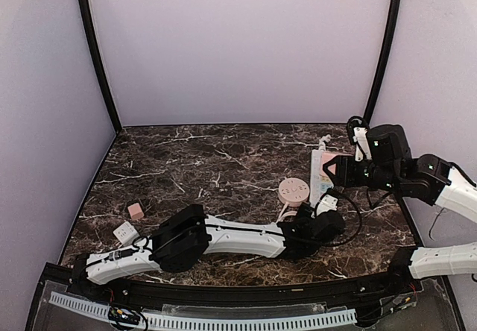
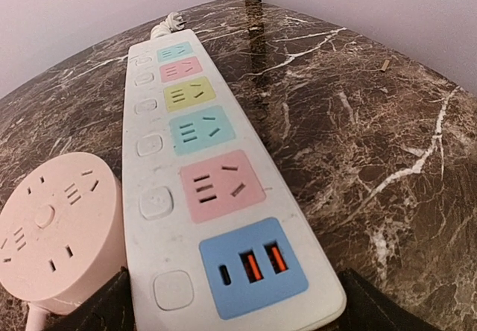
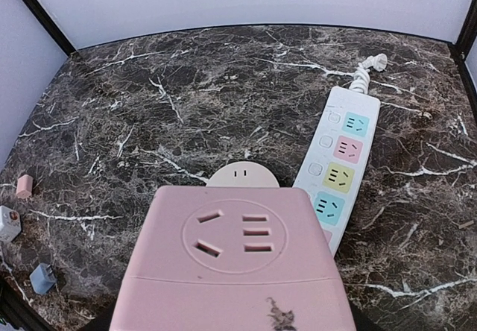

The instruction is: Insert the plug

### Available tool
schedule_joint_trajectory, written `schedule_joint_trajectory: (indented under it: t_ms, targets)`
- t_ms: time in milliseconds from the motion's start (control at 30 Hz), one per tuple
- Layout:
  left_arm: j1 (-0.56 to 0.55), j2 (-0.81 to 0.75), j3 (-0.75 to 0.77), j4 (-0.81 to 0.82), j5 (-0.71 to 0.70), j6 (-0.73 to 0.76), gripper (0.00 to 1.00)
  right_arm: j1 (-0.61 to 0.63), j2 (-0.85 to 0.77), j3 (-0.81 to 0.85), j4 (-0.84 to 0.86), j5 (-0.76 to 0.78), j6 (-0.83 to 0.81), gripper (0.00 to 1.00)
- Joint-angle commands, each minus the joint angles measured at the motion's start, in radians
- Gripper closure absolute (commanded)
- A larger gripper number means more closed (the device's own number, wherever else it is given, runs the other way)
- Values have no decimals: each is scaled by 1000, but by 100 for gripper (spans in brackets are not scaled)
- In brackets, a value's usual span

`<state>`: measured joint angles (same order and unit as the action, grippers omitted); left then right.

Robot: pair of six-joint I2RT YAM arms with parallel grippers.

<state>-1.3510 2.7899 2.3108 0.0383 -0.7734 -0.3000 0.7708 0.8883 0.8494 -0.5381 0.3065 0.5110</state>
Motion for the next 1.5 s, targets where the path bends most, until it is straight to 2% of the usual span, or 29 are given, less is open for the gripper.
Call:
schedule_joint_trajectory:
  t_ms: [0, 133, 367, 600, 767, 867, 1100, 1300, 1467]
  targets:
    - [-1, 6, 19, 66, -49, 39, 16, -5, -6, -9, 60, -8, 8, 100]
    - [0, -47, -74, 99, -41, 23, 24, -5, -11, -13, 60, -8, 6, 100]
    - [-2, -205, -390, 238, -17, 19, 32, -5, -13, -18, 57, -24, 6, 100]
    - [-3, -407, -771, 402, 93, 79, 34, -5, -2, -10, 34, -60, -10, 100]
    - [-5, -518, -971, 513, 154, 118, 34, -5, 9, 1, 20, -108, -33, 100]
    - [-6, -560, -1093, 581, 263, 163, 35, -6, 17, 11, 4, -134, -53, 100]
    - [-8, -650, -1267, 647, 402, 231, 35, -6, 30, 11, -7, -217, -108, 100]
    - [-11, -751, -1388, 660, 463, 261, 34, -6, 67, 0, -3, -268, -136, 100]
    - [-16, -798, -1449, 654, 519, 327, 30, -5, 127, 9, -2, -352, -144, 100]
